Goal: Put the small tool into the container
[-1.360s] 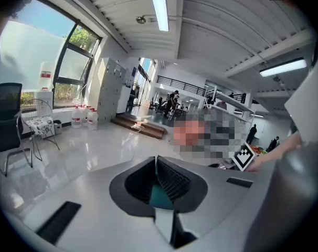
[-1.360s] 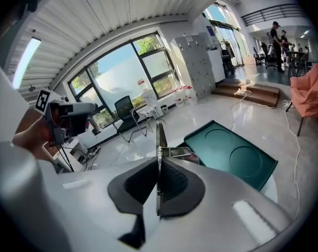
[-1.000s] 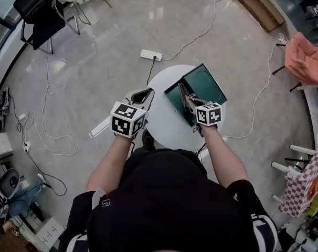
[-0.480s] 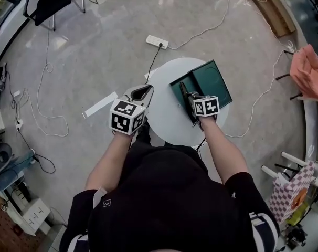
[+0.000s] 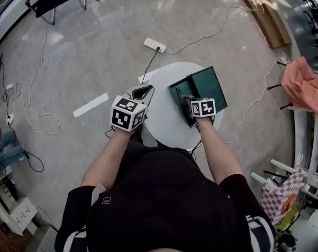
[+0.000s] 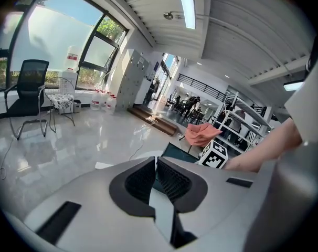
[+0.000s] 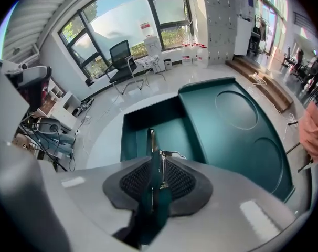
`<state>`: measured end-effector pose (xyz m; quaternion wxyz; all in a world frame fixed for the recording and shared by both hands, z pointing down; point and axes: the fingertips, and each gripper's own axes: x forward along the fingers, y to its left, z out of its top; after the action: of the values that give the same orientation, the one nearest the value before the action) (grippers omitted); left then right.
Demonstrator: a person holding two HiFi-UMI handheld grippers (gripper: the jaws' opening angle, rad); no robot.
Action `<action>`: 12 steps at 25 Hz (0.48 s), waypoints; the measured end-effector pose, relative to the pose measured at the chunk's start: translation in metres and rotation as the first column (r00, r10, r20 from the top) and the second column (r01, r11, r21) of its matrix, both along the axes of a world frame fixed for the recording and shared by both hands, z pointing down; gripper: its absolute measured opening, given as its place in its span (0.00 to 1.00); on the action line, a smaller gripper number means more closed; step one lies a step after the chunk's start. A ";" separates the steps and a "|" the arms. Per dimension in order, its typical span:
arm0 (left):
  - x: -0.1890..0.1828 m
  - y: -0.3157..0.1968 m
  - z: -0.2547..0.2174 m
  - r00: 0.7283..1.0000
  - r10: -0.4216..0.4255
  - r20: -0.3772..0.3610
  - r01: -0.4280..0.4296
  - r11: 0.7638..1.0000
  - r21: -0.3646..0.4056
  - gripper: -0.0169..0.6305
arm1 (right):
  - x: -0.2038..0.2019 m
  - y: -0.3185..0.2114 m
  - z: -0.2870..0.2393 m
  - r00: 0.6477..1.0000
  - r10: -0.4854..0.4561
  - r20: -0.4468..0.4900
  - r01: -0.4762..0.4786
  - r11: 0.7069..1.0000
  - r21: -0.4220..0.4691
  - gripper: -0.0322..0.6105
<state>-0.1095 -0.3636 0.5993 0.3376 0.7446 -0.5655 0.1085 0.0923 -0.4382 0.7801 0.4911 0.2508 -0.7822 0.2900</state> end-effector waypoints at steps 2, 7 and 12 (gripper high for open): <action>-0.002 0.000 -0.001 1.000 0.002 -0.004 -0.002 1.000 0.004 0.05 | 0.007 -0.005 -0.005 1.000 0.021 -0.004 -0.021 1.000 0.016 0.20; -0.003 -0.003 -0.010 1.000 0.030 -0.005 -0.029 0.999 0.028 0.05 | 0.022 -0.013 -0.022 0.996 0.084 0.009 -0.084 0.995 0.054 0.20; 0.001 -0.012 -0.026 0.995 0.097 0.013 -0.097 0.993 0.067 0.05 | 0.026 -0.023 -0.051 0.988 0.141 0.064 -0.148 0.982 0.121 0.20</action>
<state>-0.1085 -0.3756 0.5733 0.3037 0.7817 -0.5336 0.1092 0.1180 -0.4615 0.7296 0.4302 0.3289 -0.7919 0.2822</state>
